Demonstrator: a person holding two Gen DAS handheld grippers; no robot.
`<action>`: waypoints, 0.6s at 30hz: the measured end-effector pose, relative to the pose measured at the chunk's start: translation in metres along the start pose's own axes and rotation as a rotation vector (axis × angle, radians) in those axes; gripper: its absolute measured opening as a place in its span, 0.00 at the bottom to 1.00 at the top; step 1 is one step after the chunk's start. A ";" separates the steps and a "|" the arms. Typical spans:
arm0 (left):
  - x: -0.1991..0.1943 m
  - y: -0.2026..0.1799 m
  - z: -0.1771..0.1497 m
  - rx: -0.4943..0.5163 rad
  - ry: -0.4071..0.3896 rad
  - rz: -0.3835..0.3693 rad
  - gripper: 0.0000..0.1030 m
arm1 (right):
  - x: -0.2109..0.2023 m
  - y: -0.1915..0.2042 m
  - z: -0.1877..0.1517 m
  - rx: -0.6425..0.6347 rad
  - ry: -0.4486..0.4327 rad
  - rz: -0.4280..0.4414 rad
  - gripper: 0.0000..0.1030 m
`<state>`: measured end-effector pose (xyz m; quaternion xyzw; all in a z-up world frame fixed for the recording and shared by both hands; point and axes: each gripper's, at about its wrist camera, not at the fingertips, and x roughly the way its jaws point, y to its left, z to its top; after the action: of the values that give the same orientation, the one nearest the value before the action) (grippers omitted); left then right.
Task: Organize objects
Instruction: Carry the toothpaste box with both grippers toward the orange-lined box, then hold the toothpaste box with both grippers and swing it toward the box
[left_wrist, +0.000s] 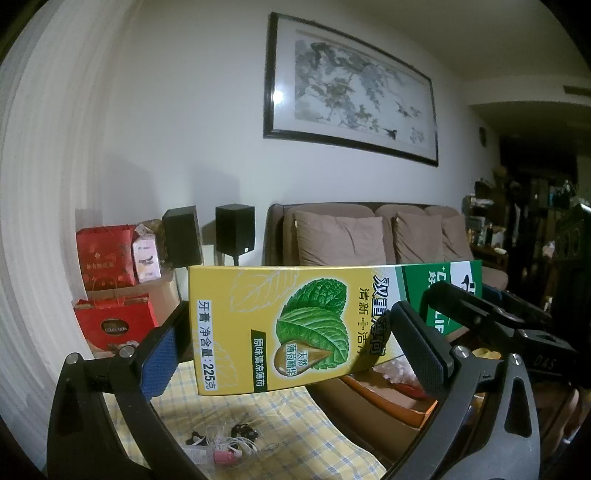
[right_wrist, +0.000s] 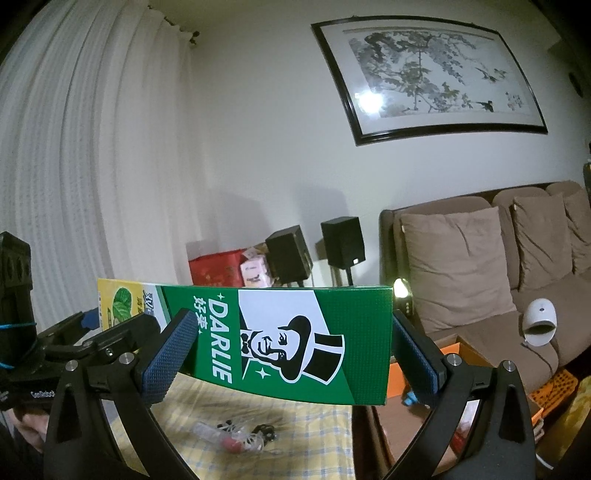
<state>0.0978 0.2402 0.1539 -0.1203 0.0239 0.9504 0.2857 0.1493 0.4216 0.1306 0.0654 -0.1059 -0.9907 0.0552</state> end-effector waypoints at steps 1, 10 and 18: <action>0.001 0.000 0.001 0.004 0.002 -0.002 1.00 | 0.001 0.000 0.000 -0.001 0.001 -0.001 0.99; 0.005 -0.005 -0.001 0.012 0.004 -0.009 1.00 | -0.002 -0.002 0.001 0.004 -0.002 -0.002 0.99; 0.010 -0.004 -0.001 0.012 0.014 -0.011 1.00 | -0.001 -0.005 0.002 0.003 0.003 -0.009 0.99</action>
<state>0.0921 0.2493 0.1509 -0.1253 0.0311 0.9478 0.2917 0.1491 0.4271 0.1318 0.0674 -0.1071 -0.9907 0.0509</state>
